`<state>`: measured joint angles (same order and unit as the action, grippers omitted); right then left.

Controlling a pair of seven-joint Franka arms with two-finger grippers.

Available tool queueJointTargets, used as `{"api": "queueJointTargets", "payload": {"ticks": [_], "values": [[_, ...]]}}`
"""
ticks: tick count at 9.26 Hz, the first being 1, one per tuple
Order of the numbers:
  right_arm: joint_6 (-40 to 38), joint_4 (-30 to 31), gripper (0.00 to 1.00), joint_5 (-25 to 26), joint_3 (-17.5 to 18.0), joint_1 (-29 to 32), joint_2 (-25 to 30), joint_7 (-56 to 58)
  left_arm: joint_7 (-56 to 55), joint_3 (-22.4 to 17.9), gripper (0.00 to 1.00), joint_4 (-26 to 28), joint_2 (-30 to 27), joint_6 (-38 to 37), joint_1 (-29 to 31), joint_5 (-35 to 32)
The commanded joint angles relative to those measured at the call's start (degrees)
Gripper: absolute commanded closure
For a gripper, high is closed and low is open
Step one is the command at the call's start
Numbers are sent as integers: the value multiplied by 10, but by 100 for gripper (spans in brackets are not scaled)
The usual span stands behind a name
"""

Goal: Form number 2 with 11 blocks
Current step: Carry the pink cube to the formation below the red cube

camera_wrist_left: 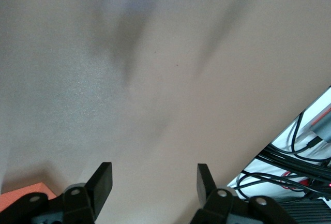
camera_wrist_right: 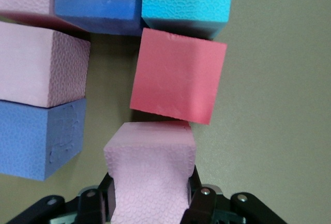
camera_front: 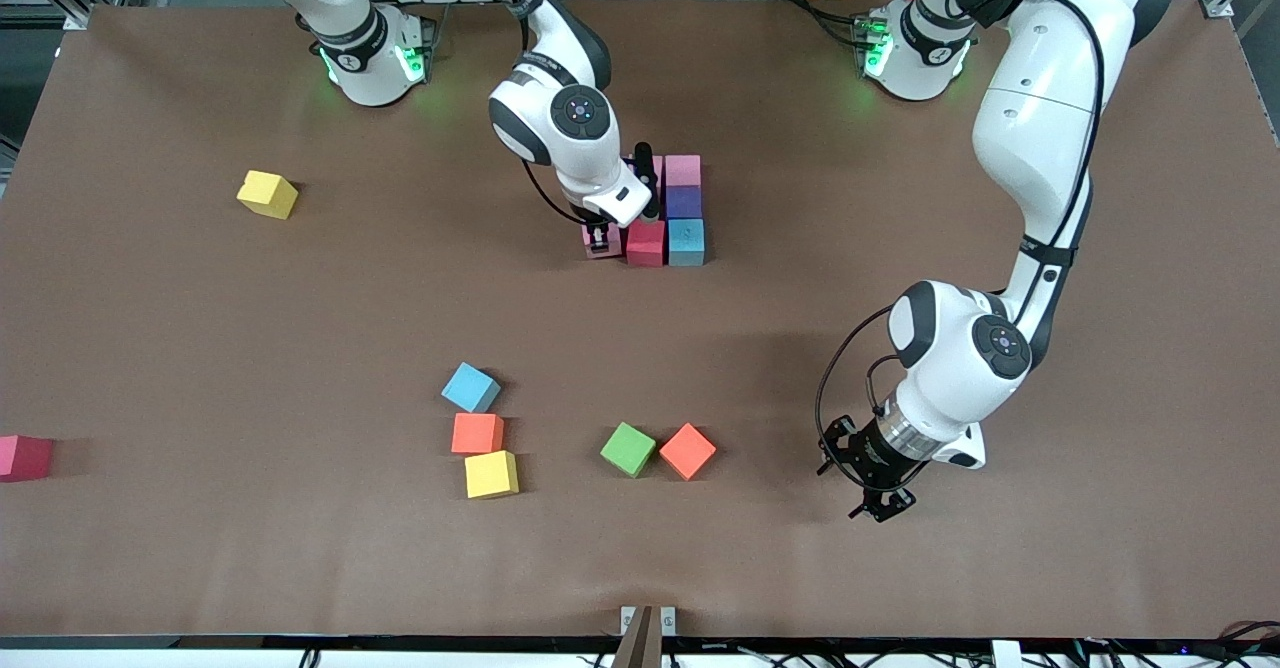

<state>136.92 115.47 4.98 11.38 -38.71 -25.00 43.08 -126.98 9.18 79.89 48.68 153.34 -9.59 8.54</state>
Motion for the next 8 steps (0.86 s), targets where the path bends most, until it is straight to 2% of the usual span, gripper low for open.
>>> {"api": "queueJointTargets", "payload": {"ticks": [1, 3, 8], "values": [[19, 5, 100, 31, 4, -1, -9, -37, -4, -3, 26, 0, 2, 9, -4, 12], [26, 3, 100, 55, 5, -5, -18, -61, -4, -3, 26, 0, 2, 9, -4, 12], [25, -7, 100, 57, 9, -5, -28, -88, -4, -3, 26, 0, 2, 10, -4, 12]]}}
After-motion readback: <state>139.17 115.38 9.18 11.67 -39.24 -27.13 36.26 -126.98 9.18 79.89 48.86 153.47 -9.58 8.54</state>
